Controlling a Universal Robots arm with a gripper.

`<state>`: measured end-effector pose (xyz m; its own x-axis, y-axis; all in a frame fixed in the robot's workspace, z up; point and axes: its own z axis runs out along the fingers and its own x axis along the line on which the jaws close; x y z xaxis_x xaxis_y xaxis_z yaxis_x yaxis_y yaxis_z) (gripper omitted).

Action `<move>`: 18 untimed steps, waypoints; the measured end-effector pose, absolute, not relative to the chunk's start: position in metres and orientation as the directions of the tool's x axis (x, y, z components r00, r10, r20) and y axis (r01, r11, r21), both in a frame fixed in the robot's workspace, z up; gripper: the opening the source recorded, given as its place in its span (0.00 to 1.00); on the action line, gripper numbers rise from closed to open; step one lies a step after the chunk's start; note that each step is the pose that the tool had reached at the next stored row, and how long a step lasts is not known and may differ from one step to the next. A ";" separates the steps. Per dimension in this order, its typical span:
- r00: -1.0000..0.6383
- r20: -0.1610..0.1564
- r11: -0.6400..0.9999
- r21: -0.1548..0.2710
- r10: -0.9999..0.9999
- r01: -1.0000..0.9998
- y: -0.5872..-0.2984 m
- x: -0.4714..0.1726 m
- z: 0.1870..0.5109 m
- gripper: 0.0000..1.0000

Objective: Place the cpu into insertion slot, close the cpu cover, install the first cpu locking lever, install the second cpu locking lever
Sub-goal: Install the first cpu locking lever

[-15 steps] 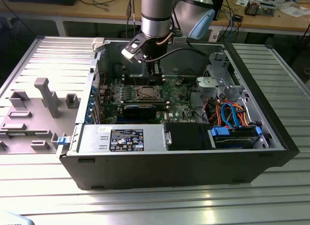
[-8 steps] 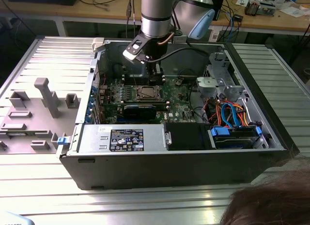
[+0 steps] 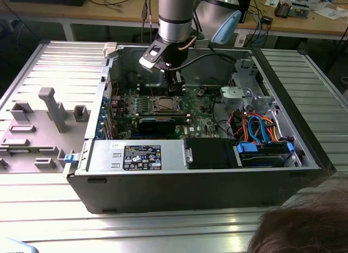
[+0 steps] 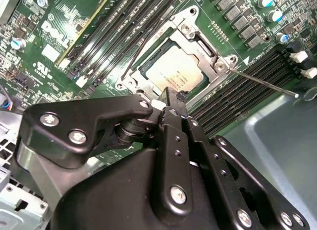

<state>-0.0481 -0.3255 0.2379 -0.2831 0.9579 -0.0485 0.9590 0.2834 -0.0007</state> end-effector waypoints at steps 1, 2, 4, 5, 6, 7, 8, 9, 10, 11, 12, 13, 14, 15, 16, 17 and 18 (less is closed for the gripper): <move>-0.293 -0.048 0.294 -0.001 0.955 0.956 -0.326 -0.048 0.238 0.11; -0.299 -0.048 0.300 -0.001 0.953 0.954 -0.326 -0.048 0.238 0.11; -0.315 -0.048 0.315 -0.001 0.948 0.949 -0.326 -0.048 0.238 0.11; -0.321 -0.048 0.321 -0.001 0.946 0.947 -0.326 -0.048 0.238 0.11; -0.327 -0.048 0.327 -0.001 0.944 0.945 -0.326 -0.048 0.238 0.11; -0.332 -0.048 0.333 -0.001 0.942 0.943 -0.326 -0.048 0.238 0.11; -0.340 -0.048 0.340 -0.001 0.939 0.940 -0.326 -0.048 0.238 0.11; -0.345 -0.048 0.346 -0.001 0.937 0.938 -0.326 -0.048 0.238 0.11; -0.351 -0.048 0.351 -0.001 0.935 0.936 -0.326 -0.048 0.238 0.11; -0.359 -0.048 0.360 -0.001 0.932 0.933 -0.326 -0.048 0.238 0.11; -0.364 -0.048 0.365 -0.001 0.930 0.931 -0.326 -0.048 0.238 0.11; -0.372 -0.049 0.372 -0.001 0.927 0.928 -0.326 -0.048 0.238 0.11; -0.378 -0.048 0.379 -0.001 0.924 0.926 -0.326 -0.048 0.238 0.11; -0.384 -0.049 0.385 -0.001 0.922 0.923 -0.326 -0.048 0.238 0.11; -0.390 -0.048 0.390 -0.001 0.920 0.921 -0.326 -0.048 0.238 0.11; -0.395 -0.049 0.395 -0.001 0.917 0.919 -0.326 -0.048 0.238 0.11; -0.400 -0.048 0.400 -0.001 0.915 0.917 -0.326 -0.048 0.238 0.11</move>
<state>-0.0481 -0.3255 0.2379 -0.3996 0.9154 -0.0485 0.9165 0.4000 -0.0007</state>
